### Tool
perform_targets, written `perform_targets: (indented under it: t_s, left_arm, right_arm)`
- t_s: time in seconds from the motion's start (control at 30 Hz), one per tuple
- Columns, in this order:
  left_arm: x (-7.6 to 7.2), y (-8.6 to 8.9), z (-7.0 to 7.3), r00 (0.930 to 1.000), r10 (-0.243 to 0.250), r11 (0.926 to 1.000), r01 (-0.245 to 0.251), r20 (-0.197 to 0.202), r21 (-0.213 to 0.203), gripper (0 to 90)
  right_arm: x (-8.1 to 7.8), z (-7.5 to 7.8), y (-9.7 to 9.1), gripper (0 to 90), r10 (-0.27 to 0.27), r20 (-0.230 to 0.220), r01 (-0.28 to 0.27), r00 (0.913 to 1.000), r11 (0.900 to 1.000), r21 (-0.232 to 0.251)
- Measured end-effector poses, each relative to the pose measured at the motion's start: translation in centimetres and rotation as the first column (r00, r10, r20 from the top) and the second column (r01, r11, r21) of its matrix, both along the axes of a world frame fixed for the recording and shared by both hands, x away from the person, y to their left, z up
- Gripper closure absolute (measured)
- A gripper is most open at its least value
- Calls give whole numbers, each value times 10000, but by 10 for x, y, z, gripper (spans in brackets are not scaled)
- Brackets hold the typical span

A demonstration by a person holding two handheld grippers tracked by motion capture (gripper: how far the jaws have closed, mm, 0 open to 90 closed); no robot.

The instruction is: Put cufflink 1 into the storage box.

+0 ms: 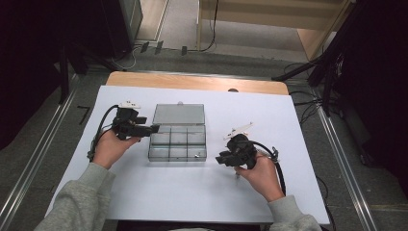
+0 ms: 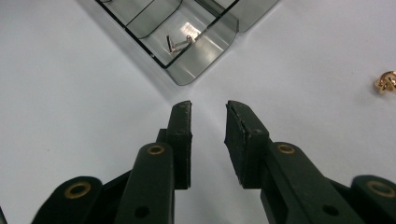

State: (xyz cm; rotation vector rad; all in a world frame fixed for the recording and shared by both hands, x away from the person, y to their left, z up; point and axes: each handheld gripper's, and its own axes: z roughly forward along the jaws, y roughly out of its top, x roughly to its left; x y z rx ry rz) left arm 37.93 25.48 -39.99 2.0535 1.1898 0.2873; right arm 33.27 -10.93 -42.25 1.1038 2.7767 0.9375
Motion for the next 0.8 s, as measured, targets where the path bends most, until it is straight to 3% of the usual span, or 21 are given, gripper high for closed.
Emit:
perform_targets:
  t_s: [0.37, 0.67, 0.8]
  left_arm:
    - [0, 0, 0, 10000, -20, 10000, 20, 34, 28, 326]
    - [0, -1, 0, 10000, -19, 10000, 19, 95, 70, 323]
    - [0, -1, 0, 9999, -16, 10000, 15, 120, 95, 323]
  right_arm:
    - [-5, -2, -6, 715, 51, -28, -51, 10000, 9996, -280]
    - [-6, -9, -12, 600, -93, -203, 81, 9998, 9982, -590]
    - [-8, -11, -15, 627, -151, -263, 131, 9995, 9971, -749]
